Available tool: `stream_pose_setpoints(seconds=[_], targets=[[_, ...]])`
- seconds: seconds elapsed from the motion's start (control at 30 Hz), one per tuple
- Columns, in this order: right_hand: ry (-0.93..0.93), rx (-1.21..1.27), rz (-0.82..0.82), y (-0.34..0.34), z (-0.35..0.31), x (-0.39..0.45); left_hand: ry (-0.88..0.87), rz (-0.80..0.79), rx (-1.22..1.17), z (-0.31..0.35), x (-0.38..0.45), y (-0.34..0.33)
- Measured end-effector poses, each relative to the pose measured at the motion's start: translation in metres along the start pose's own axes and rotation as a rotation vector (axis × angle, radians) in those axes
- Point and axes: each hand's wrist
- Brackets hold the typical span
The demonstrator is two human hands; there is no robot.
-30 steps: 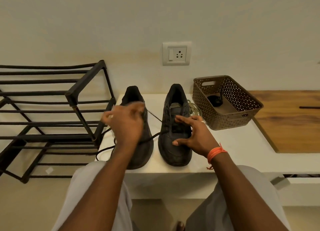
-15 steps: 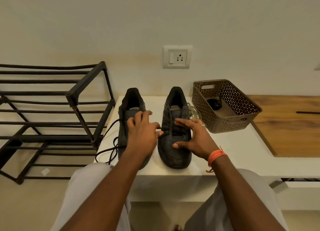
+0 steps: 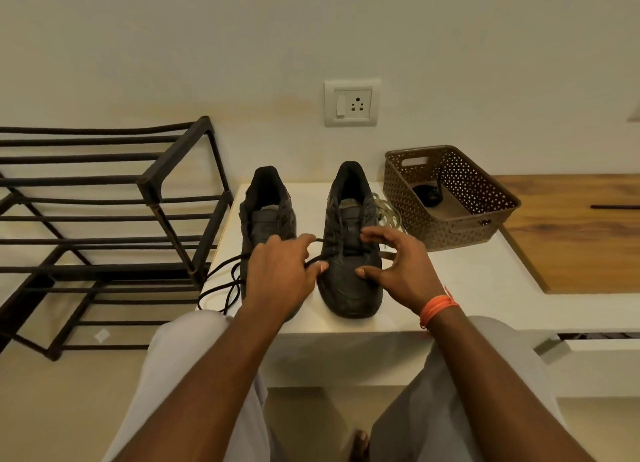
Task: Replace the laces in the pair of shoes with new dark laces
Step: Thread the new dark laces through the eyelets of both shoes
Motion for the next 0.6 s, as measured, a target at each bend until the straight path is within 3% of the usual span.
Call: stream_pose_setpoints(seconds=[0.1,0.17,0.23,0.3,0.4,0.5,0.6], targets=[[0.013,0.069,0.116,-0.002,-0.007,-0.014,-0.012,-0.118,-0.051,-0.003,-0.003,0.003],[-0.058,0.194,0.063,-0.004,-0.014,-0.02,-0.045,-0.211,-0.457,-0.002,-0.005,0.009],[-0.192,0.36,-0.169,-0.006,-0.02,-0.028,-0.129,-0.298,-0.898,0.003,-0.014,0.021],[-0.286,0.471,-0.459,-0.007,-0.023,-0.033,-0.202,-0.313,-1.099,0.009,-0.018,0.03],[-0.286,0.626,-0.68,-0.01,-0.025,-0.035,-0.227,-0.284,-1.178,0.01,-0.015,0.031],[-0.301,0.721,-0.638,-0.014,-0.026,-0.04,-0.231,-0.189,-1.09,0.01,-0.016,0.028],[-0.312,0.554,-0.531,-0.016,-0.026,-0.039,-0.089,0.046,-0.948,0.009,-0.014,0.025]])
Point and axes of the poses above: each hand's wrist, its own x-axis towards the middle knuckle, its own y-axis out of the back of the hand, z = x × y, and after that the axes turned 8 degrees about x, right-handed
